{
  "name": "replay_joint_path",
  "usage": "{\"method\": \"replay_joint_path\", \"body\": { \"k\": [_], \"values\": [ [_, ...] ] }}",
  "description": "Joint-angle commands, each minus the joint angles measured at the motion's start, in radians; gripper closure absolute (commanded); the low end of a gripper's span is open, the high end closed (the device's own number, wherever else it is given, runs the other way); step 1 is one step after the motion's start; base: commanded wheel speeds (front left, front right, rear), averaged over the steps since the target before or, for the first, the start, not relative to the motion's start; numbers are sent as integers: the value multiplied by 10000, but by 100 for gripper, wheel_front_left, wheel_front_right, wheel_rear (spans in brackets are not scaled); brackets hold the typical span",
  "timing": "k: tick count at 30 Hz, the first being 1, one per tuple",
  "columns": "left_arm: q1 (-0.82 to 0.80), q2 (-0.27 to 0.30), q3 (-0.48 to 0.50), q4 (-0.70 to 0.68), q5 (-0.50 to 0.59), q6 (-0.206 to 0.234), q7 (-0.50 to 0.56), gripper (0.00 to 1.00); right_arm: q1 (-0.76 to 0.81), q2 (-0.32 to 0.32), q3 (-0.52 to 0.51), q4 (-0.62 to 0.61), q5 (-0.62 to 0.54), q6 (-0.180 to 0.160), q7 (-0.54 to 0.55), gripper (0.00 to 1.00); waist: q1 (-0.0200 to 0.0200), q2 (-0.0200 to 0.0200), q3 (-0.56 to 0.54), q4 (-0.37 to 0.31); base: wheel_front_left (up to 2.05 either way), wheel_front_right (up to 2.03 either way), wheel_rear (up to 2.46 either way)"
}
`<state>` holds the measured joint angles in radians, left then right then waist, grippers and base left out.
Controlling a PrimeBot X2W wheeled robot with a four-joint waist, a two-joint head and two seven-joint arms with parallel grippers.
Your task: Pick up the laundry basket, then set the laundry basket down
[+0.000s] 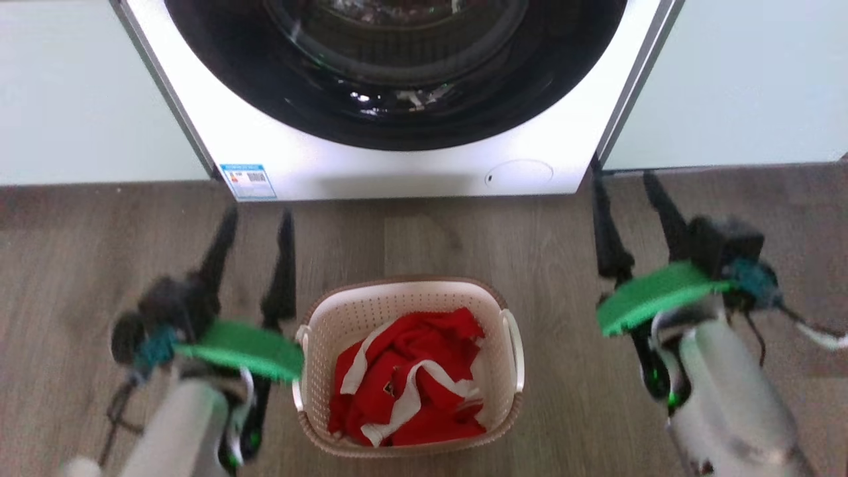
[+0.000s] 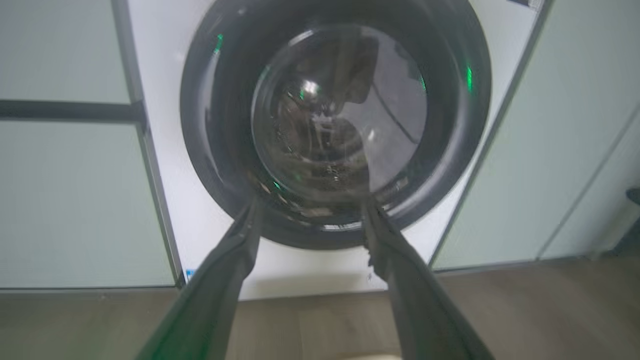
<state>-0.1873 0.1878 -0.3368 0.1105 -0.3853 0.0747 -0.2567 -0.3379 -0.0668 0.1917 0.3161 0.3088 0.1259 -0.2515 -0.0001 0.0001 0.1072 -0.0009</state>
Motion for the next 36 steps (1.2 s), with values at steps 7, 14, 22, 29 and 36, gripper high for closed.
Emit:
{"method": "replay_joint_path", "body": {
  "k": [7, 14, 22, 29, 36],
  "values": [
    [1138, -475, 1026, -591, 881, -418, -50, 0, 1149, 166, -229, -900, -272, 48, -101, 0, 1, -1, -369, 22, 0, 0, 0],
    [2206, -1086, 1756, -873, 1496, -834, -51, 0, 2189, 166, -355, -1230, -233, 48, -102, 0, 1, -1, -633, 86, 0, 0, 0],
    [2384, -1333, 2239, -780, 1805, -1337, -51, 0, 2647, 166, -325, -1467, -304, 48, -102, 0, 1, -1, -825, 262, 0, 0, 0],
    [2368, -1367, 2368, -765, 1893, -1491, -51, 0, 2603, 166, -378, -1530, -268, 48, -102, 0, 1, -1, -792, 271, 0, 0, 0],
    [2356, -1373, 2353, -743, 1736, -1506, -51, 0, 2612, 166, -419, -1534, -183, 48, -103, 0, 1, -1, -740, 220, 0, 0, 0]
  ]
}}
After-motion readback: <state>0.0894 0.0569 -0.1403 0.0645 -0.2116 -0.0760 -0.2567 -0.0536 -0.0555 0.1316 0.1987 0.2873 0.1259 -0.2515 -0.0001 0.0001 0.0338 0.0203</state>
